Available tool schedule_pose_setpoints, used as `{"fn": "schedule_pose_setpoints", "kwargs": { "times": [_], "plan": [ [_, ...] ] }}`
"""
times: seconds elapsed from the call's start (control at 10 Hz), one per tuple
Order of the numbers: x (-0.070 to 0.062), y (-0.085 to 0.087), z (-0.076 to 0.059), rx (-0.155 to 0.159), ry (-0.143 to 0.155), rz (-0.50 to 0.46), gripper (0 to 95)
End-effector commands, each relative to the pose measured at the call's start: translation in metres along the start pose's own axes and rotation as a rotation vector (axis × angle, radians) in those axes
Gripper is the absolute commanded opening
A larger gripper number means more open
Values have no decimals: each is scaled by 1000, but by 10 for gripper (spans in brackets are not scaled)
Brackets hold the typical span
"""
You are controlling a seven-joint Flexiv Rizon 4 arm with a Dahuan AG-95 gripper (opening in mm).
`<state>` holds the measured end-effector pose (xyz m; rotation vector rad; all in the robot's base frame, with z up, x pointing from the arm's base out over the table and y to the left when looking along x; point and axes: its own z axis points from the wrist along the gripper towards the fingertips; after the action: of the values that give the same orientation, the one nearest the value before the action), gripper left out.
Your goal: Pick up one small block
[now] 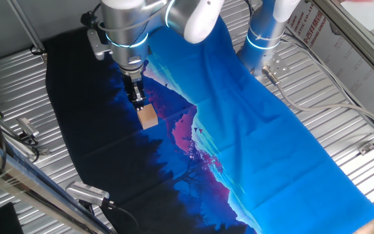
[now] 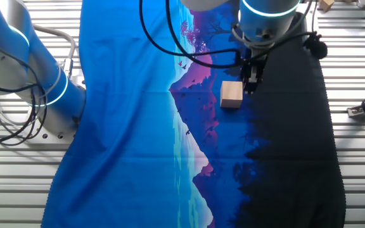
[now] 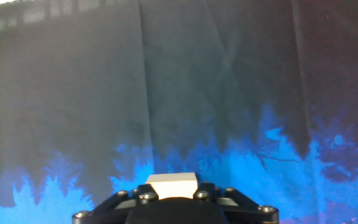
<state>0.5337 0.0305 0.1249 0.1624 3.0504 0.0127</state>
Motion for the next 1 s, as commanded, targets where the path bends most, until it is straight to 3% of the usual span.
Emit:
{"fn": "schedule_pose_setpoints", "kwargs": {
  "times": [0.1,0.6,1.0],
  "plan": [
    [2,1,13,-1,-2,31,950],
    [7,3,39,-43,4,49,950],
    [13,6,58,-24,-2,56,950]
  ]
}}
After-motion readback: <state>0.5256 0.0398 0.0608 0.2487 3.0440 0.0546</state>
